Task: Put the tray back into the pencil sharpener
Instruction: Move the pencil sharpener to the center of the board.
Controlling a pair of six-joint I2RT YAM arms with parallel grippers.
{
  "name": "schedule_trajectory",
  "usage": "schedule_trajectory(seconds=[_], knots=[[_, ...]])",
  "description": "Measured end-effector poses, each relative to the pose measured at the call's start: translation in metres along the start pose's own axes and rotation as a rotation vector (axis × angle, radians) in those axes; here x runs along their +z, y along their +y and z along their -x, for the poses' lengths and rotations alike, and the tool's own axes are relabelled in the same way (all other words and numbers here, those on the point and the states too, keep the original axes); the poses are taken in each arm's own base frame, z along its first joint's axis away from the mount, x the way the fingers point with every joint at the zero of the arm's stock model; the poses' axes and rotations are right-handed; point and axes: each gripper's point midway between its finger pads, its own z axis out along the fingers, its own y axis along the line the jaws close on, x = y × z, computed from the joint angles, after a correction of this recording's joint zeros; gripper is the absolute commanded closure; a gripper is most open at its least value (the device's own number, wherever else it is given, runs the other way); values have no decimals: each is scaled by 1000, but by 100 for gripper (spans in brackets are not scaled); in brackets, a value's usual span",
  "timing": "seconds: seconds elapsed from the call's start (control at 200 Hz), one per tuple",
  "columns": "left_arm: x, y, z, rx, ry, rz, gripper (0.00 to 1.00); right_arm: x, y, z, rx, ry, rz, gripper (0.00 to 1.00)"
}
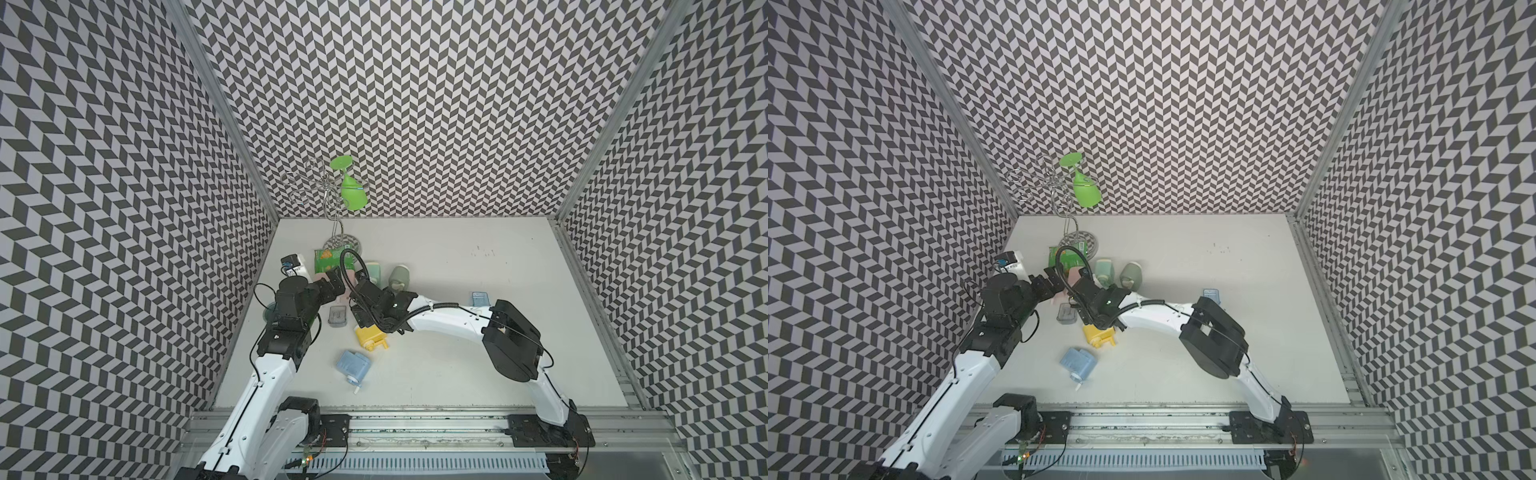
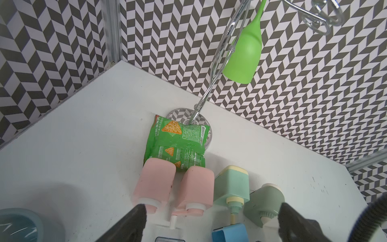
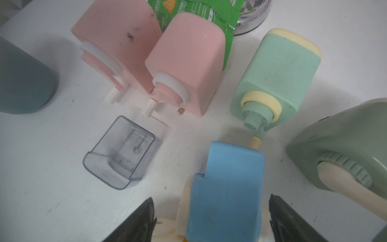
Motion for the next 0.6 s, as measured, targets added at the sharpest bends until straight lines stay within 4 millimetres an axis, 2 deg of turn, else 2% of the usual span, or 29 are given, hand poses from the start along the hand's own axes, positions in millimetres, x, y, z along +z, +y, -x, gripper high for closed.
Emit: schedule_trajectory(seconds=[0.416,0.601], knots=[[0,-1,0,2,1,-3,2,18,-3,-12,-22,46,-8,14],[0,-1,-1,5,4,-8,2,26,-4,-16,-24,61,-8,18]])
